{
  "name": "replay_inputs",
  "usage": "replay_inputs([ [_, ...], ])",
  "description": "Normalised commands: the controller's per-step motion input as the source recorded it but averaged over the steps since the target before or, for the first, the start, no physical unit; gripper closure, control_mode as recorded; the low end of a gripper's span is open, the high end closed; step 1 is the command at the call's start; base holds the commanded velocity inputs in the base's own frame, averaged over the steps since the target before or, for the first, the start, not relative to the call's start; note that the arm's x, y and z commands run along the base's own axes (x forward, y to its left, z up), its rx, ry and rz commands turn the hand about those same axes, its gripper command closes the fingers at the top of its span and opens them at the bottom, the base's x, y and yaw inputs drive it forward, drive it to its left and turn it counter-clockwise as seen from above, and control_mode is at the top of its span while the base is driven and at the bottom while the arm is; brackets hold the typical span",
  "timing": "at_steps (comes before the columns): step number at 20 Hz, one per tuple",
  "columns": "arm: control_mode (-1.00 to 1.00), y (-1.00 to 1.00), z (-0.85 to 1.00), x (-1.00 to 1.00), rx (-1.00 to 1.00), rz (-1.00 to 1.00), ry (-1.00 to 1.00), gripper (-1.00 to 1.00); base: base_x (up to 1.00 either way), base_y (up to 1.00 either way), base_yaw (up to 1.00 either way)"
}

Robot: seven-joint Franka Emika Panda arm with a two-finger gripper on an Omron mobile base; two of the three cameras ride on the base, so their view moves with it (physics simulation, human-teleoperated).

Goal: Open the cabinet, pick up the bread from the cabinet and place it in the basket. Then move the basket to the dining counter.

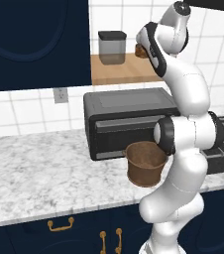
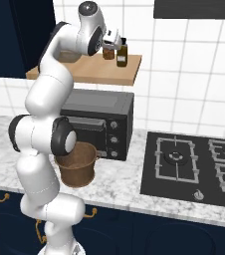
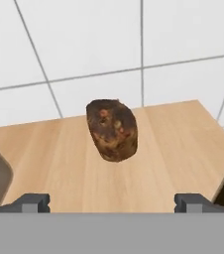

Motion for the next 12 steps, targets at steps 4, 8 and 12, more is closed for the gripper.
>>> replay_inputs([
  [4, -1.0, 0.16, 0.0, 0.14, -0.01, 0.0, 0.0, -1.0, 0.0, 0.0, 0.0],
  [8, -1.0, 0.31, 0.08, 0.18, -0.05, 0.0, 0.0, -1.0, 0.0, 0.0, 0.0],
  [12, -1.0, 0.34, 0.23, 0.12, -0.07, 0.0, 0.0, -1.0, 0.0, 0.0, 0.0],
])
